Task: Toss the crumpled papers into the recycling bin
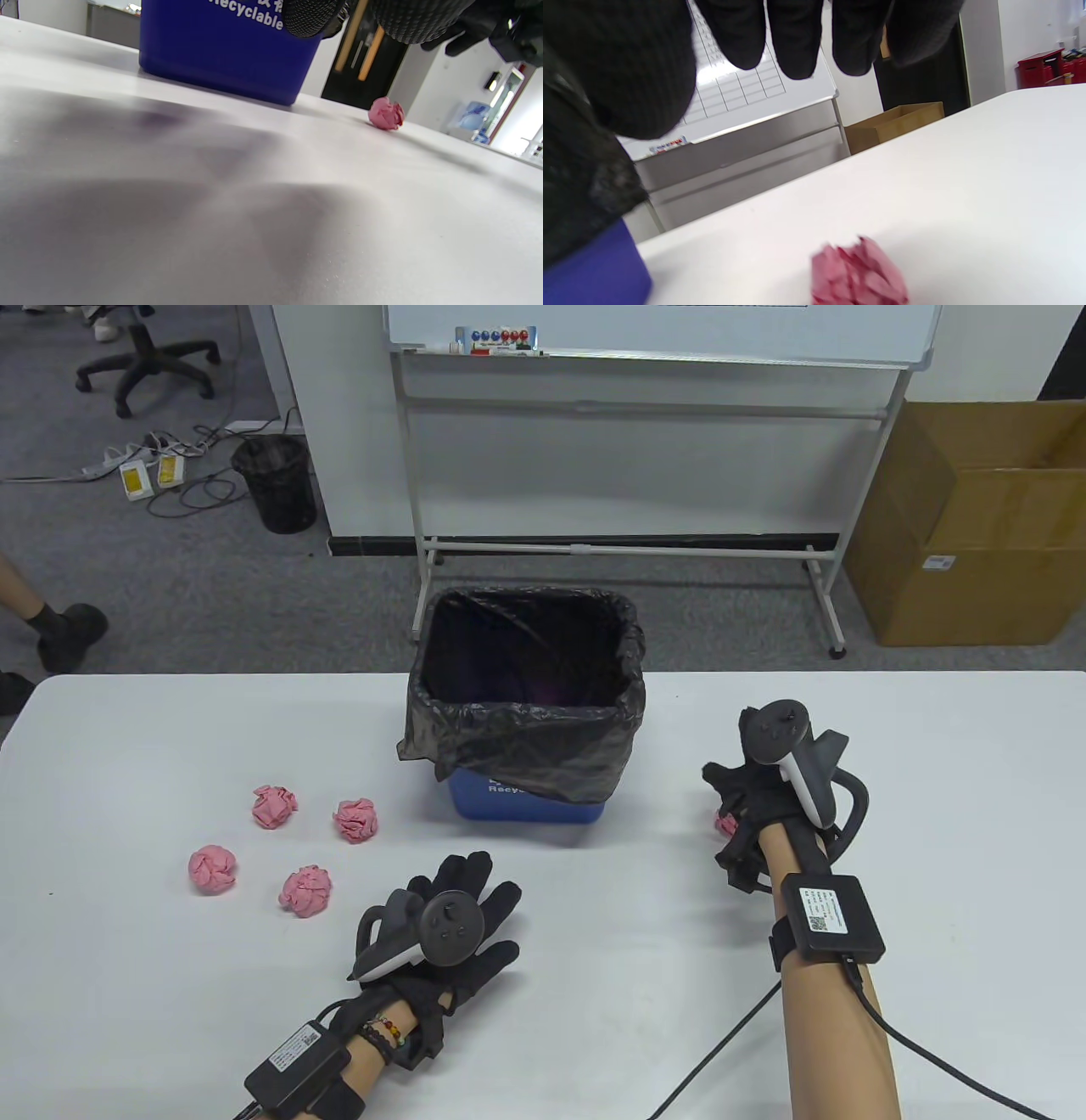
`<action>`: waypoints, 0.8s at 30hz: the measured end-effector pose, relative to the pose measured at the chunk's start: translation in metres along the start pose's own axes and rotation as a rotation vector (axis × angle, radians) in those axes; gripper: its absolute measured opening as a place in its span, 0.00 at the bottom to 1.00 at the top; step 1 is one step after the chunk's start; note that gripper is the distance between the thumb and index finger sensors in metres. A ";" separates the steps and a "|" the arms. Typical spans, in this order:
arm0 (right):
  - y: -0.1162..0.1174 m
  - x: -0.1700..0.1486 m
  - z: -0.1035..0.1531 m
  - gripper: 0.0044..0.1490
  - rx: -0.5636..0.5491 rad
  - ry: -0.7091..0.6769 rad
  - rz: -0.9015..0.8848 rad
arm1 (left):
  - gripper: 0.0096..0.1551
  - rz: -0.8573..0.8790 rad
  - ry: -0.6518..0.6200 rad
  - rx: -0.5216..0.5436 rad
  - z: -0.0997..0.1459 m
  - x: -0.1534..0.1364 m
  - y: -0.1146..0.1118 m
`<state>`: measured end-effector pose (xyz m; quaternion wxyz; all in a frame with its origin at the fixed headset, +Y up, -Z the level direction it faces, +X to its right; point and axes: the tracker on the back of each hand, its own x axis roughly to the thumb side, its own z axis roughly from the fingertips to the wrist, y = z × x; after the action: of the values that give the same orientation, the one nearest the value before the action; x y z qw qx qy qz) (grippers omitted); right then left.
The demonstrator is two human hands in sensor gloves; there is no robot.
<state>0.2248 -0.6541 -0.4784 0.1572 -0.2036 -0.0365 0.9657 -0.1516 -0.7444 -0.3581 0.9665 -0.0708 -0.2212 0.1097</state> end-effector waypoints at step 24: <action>0.095 -0.014 -0.013 0.48 0.042 0.047 0.307 | 0.44 -0.012 0.009 0.001 0.001 -0.002 0.002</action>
<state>0.2144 -0.7486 -0.4980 0.0127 -0.2257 0.0191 0.9739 -0.1540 -0.7432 -0.3587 0.9682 -0.0694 -0.2170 0.1037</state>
